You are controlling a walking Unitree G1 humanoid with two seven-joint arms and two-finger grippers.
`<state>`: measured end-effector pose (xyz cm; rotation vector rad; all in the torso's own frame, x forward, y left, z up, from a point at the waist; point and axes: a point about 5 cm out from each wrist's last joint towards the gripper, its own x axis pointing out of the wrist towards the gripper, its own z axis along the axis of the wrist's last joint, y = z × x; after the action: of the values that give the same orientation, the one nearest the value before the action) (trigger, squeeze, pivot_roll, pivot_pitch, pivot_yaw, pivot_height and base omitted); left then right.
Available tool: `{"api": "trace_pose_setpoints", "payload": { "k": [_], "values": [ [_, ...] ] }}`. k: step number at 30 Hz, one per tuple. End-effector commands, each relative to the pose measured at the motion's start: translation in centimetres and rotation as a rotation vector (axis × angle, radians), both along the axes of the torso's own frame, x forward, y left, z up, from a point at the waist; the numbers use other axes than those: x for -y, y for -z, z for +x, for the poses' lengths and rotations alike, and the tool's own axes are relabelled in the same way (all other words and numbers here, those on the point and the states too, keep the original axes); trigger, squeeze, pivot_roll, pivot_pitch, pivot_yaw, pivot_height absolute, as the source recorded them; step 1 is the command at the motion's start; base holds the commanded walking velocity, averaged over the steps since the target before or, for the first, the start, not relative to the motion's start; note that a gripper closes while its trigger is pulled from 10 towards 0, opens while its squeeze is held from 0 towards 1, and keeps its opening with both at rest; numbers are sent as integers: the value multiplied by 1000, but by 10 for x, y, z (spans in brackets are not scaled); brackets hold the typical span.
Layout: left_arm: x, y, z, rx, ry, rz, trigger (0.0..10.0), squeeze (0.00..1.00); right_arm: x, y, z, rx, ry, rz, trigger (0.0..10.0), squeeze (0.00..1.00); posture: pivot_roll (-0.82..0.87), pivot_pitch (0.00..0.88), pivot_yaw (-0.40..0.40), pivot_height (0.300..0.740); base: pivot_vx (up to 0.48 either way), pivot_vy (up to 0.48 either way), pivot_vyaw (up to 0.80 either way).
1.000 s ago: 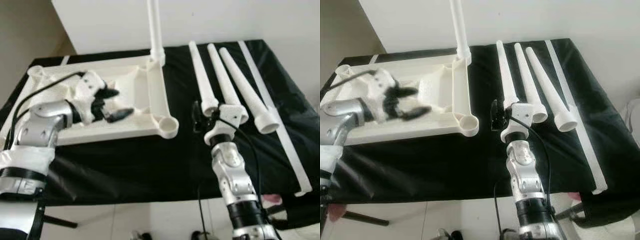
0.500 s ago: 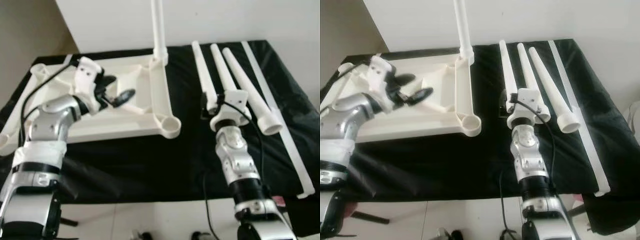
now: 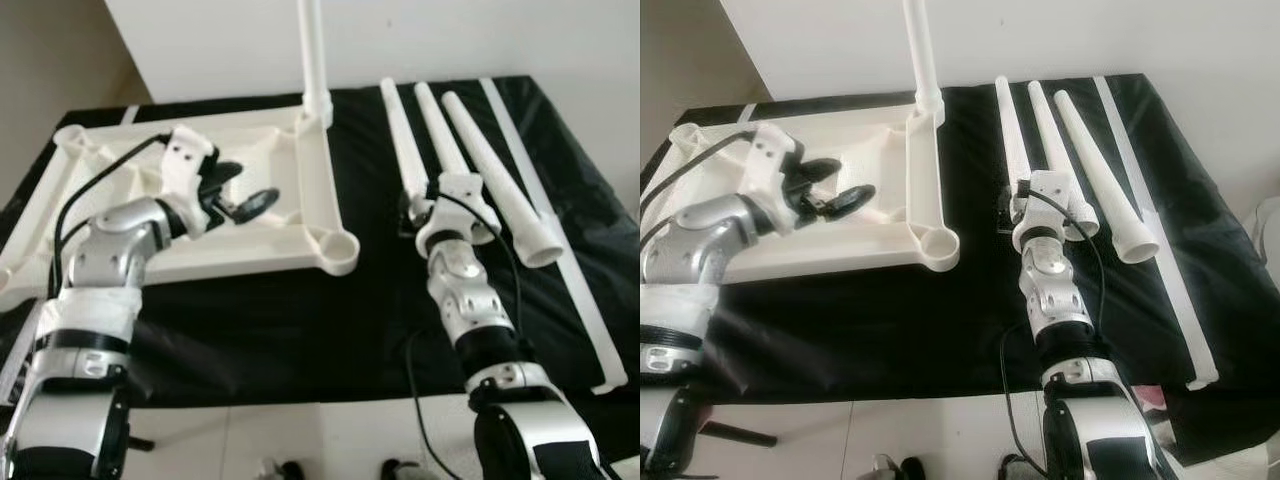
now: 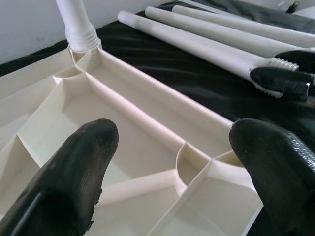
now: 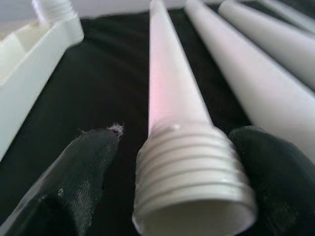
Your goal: Building children table
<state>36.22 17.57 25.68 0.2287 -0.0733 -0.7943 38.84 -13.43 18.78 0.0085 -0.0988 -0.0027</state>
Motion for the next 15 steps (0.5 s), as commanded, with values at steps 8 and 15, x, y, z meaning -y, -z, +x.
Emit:
{"api": "trace_pose_setpoints", "payload": {
  "k": [8,15],
  "values": [
    [-13,2,3,10,-173,-13,10000,0,-2,3,10,-56,-35,-10,10000,0,-71,217,75,740,0,0,0],
    [-13,2,3,12,-176,-14,10000,0,4,11,12,-104,-25,21,1098,0,-70,199,72,740,0,0,0]
  ]
}}
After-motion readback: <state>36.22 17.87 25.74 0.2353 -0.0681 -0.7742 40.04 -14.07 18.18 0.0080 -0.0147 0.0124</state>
